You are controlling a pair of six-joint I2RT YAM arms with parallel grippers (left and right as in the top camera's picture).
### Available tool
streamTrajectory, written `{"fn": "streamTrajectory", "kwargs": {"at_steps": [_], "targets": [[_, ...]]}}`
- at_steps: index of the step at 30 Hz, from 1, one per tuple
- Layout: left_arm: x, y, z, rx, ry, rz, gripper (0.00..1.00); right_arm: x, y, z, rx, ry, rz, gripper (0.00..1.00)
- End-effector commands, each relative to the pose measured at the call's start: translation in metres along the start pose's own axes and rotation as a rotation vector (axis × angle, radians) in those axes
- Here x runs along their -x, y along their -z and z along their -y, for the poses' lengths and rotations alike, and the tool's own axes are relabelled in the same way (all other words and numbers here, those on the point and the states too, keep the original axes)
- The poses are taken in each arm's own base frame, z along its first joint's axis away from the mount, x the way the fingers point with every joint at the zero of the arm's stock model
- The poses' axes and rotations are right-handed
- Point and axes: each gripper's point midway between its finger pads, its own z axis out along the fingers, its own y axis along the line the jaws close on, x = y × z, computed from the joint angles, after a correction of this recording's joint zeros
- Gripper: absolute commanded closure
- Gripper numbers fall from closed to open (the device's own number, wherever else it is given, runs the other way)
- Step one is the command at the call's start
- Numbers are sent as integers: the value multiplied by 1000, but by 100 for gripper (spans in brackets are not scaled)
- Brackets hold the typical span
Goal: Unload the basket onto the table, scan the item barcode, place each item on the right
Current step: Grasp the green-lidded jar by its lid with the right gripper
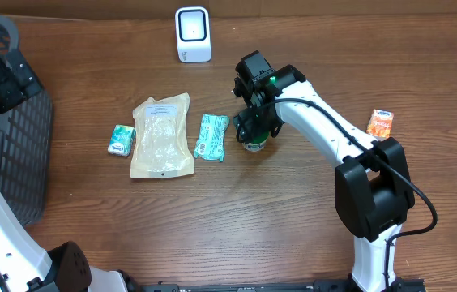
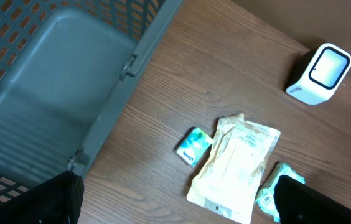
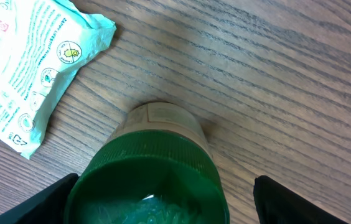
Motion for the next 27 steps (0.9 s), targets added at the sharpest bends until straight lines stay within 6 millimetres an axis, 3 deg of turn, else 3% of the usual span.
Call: {"fn": "streamTrajectory", "kwargs": {"at_steps": [1, 27], "targets": [[1, 0, 1, -8, -22, 2, 0, -1, -4, 2, -1, -3, -8, 16], [1, 0, 1, -8, -22, 2, 0, -3, -7, 0, 10, -3, -12, 16]]}}
